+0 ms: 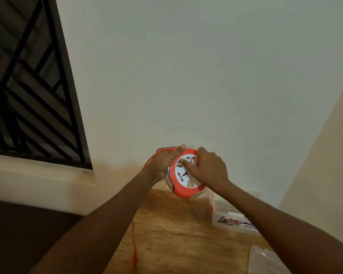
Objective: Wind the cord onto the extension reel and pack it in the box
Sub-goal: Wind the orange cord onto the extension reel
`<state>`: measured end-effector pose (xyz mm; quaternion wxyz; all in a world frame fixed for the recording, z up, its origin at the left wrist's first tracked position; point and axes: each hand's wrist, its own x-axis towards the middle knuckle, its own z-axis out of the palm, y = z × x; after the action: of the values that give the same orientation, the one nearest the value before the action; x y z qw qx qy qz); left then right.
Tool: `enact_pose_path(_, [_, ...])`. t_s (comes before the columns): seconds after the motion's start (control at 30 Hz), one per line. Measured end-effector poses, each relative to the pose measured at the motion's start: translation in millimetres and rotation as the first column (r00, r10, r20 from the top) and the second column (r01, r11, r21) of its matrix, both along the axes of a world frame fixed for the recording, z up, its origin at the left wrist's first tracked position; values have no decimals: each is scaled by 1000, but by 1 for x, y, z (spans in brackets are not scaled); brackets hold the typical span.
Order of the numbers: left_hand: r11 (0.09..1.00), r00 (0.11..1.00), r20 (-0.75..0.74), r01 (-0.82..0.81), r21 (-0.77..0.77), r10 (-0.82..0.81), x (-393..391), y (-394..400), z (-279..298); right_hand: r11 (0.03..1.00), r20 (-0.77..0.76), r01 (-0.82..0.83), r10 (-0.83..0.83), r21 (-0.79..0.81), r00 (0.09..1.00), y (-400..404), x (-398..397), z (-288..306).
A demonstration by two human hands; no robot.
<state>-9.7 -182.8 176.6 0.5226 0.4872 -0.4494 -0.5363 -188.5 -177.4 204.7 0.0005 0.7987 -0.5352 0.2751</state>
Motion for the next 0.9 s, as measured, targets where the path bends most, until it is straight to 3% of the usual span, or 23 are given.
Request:
enact_pose_path(0.13, [1000,1000,21,19,16,-19,-4,-2,3,975,-184,-72,33,-212,982,1,-5,-8])
enact_pose_path(0.23, [998,996,53,68,-5,-68,-7,-2,3,841,-487,-378,161,-388,858,2,-12,-5])
enact_pose_path(0.3, [995,993,73,99,-35,-96,-9,-3,4,755,-619,-560,267,-342,738,5,-15,-1])
enact_pose_path(0.4, [989,985,90,150,1,-150,-5,-2,10,705,-739,-696,396,-134,544,7,-19,-1])
enact_pose_path(0.6, [980,966,164,198,26,-200,2,2,17,772,-868,-635,320,6,381,12,-30,7])
enact_pose_path(0.7, [983,966,181,184,24,-185,2,2,17,784,-890,-620,267,-22,369,15,-27,0])
enact_pose_path(0.9, [996,988,123,90,6,-90,7,3,14,879,-803,-458,180,-128,569,11,-18,-7])
